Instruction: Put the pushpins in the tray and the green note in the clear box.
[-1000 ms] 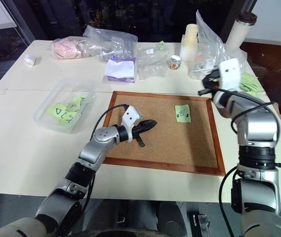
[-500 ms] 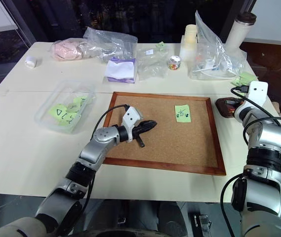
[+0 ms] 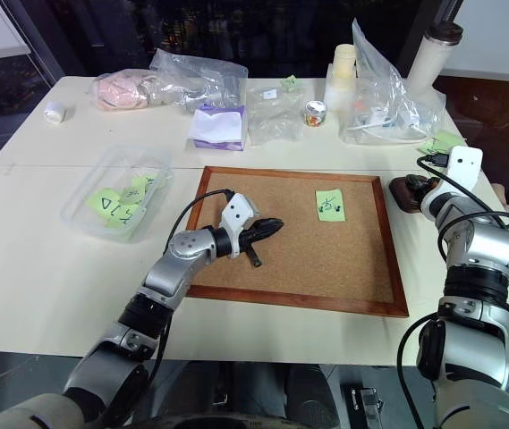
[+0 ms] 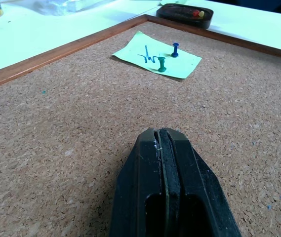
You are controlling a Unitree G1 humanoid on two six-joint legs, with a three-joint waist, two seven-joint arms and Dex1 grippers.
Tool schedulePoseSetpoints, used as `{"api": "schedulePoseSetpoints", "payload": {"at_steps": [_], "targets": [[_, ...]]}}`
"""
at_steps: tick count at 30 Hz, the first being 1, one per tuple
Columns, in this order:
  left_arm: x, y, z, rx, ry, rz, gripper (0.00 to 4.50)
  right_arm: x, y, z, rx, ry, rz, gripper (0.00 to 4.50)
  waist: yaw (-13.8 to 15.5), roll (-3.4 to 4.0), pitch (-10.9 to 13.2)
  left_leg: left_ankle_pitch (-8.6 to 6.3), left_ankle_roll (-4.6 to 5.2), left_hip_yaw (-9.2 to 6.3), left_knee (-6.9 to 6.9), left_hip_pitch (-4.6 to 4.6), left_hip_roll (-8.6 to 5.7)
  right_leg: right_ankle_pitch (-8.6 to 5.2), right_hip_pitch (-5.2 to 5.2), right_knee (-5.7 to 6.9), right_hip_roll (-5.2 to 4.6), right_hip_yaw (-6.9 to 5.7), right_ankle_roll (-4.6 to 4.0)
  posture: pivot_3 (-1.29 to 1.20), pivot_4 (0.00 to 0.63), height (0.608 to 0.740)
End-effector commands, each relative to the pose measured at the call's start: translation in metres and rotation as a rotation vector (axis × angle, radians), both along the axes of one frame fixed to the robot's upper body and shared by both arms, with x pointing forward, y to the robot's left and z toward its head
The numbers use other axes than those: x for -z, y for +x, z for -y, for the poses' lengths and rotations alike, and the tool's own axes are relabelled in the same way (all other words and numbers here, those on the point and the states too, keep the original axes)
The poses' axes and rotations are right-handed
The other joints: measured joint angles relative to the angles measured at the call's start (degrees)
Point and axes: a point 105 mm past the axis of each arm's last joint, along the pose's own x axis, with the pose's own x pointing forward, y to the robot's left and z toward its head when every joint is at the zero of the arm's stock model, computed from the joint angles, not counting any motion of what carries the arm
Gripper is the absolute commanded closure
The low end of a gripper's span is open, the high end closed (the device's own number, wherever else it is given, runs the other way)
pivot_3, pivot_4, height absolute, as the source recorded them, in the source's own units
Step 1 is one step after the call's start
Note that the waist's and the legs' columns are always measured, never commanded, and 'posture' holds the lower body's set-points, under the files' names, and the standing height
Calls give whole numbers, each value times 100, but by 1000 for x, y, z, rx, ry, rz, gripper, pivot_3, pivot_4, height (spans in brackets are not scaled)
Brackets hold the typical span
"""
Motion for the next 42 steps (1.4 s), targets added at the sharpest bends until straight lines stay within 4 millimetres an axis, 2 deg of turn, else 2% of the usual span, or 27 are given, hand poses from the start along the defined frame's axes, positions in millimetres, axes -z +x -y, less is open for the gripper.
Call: {"api": "schedulePoseSetpoints", "payload": {"at_steps": [1,4,12,16,18,24,28,33,36,38,39,42], "targets": [[15,-4,-1,-1,29,-45,4500,-1,-1,-3,-2,6,11,2167,1,0,0,0,0,0,0,0,0,0,0,0,0,0,0,0,150,740],[15,-4,-1,2,29,-43,4500,5,-1,-5,-7,4,2,2167,2,0,0,0,0,1,0,-1,0,0,-1,-1,0,0,0,0,150,740],[15,-4,-1,1,27,-43,4500,-5,1,-6,-31,-24,28,2167,0,0,0,0,0,0,-1,-1,0,0,-1,-1,0,0,0,0,150,740],[15,-4,0,0,24,-42,4500,11,-1,-7,-24,-17,-25,2167,0,0,0,0,0,0,-1,-1,0,0,-1,-1,0,0,0,0,150,740],[14,-4,1,0,24,-42,4500,11,-1,-7,-27,-15,-21,2167,1,0,0,0,0,0,0,-1,0,0,0,-1,0,0,0,0,150,740],[15,-5,0,-1,26,-43,4500,-15,2,-8,-46,-25,47,2167,2,0,0,0,0,0,-1,-1,0,0,-1,-1,0,0,0,0,150,740],[16,-5,-1,-1,28,-45,4500,-40,-1,-7,-52,-32,117,2167,1,0,0,0,0,-1,-1,-1,0,0,-2,-1,0,0,0,0,150,740],[16,-6,-1,4,30,-46,4500,-49,-6,-6,-47,-34,137,2167,3,0,0,0,1,-2,-2,-1,0,0,-1,-3,0,0,0,0,150,740],[16,-6,1,9,30,-47,4500,-46,-8,-6,-51,-42,125,1276,3,0,0,0,1,-1,-2,-1,0,0,-1,-3,0,0,0,0,150,740],[16,-6,1,11,31,-47,4500,-40,-9,-5,-41,-46,106,310,6,0,0,0,1,-1,-2,-1,0,0,-1,-3,0,0,0,0,150,740],[16,-6,2,12,31,-46,4500,-38,-10,-4,-38,-60,97,49,7,0,0,-1,1,-2,-2,-1,0,0,-1,-3,0,0,0,0,150,740],[17,-6,1,11,32,-45,4500,-35,-14,-15,-91,-52,86,49,8,0,0,-1,1,-1,-3,-2,0,0,-2,-4,0,0,0,0,150,740]]}}
